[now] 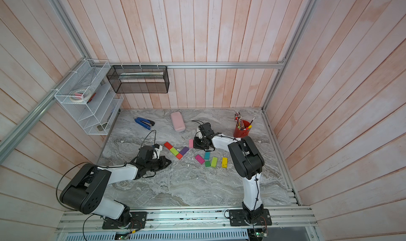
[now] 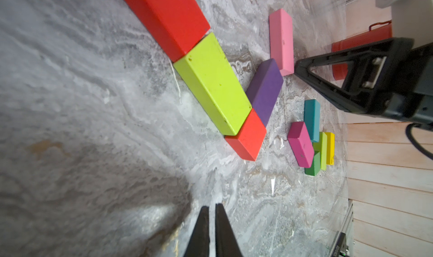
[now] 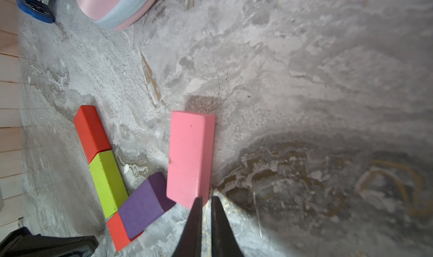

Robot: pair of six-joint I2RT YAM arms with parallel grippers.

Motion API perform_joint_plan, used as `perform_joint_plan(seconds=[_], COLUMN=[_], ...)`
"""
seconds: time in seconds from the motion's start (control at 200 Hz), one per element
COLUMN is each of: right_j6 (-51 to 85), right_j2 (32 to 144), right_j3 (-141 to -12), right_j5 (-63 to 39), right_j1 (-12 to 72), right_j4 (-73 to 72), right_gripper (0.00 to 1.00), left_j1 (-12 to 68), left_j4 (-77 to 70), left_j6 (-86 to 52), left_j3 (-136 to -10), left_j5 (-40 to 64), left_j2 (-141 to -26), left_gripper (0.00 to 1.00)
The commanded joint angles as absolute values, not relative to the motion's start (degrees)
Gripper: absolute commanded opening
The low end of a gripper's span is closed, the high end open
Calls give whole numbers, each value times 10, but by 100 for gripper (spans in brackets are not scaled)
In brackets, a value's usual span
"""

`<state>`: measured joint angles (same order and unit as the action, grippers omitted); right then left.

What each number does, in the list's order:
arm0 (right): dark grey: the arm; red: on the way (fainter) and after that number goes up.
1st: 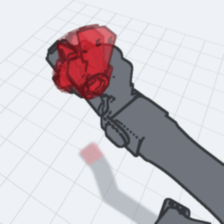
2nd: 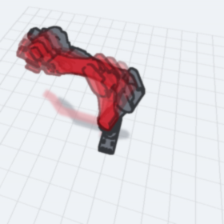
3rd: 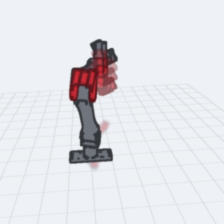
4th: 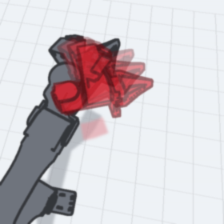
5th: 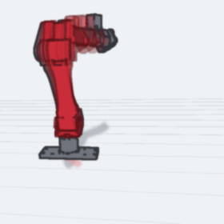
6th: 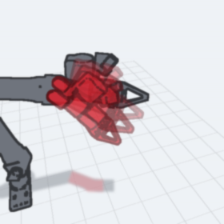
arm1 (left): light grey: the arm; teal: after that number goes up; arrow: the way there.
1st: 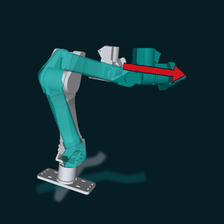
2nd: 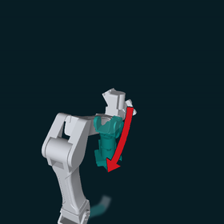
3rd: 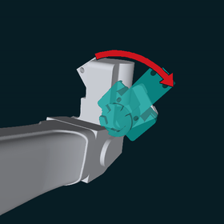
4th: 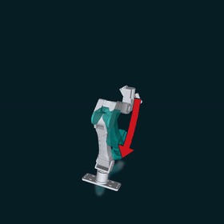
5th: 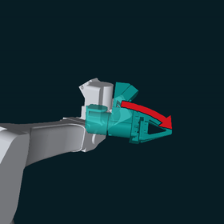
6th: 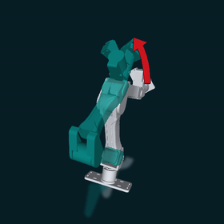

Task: Assemble the letter v with building blocks
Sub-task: Assemble the building block at the center of the board.

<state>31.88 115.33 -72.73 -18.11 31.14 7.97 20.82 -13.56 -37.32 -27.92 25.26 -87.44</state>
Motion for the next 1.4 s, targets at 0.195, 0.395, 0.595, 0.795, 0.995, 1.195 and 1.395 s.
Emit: perform_joint_plan(seconds=[0.195, 0.395, 0.595, 0.795, 0.995, 1.195, 1.395], right_j6=[321, 321, 320, 321, 314, 305, 293], right_j2=[1173, 1176, 1181, 1190, 1183, 1172, 1188], right_j3=[-724, -727, -730, -736, -726, -726, -742], right_j5=[-189, -188, -194, -200, -191, -177, -184], right_j1=[322, 324, 324, 324, 323, 316, 276], right_j4=[90, 92, 91, 91, 101, 103, 111], right_gripper=[12, 12, 12, 12, 12, 12, 12], left_j1=[212, 212, 212, 212, 211, 211, 212], left_j4=[-143, -143, -144, -144, -144, -150, -150], left_j6=[-366, -366, -367, -367, -367, -369, -369], left_j3=[-279, -279, -278, -277, -277, -277, -280], left_j5=[259, 258, 258, 257, 257, 262, 264], left_j2=[-885, -885, -887, -886, -888, -892, -895], left_gripper=[10, 10, 10, 10, 10, 9, 8])
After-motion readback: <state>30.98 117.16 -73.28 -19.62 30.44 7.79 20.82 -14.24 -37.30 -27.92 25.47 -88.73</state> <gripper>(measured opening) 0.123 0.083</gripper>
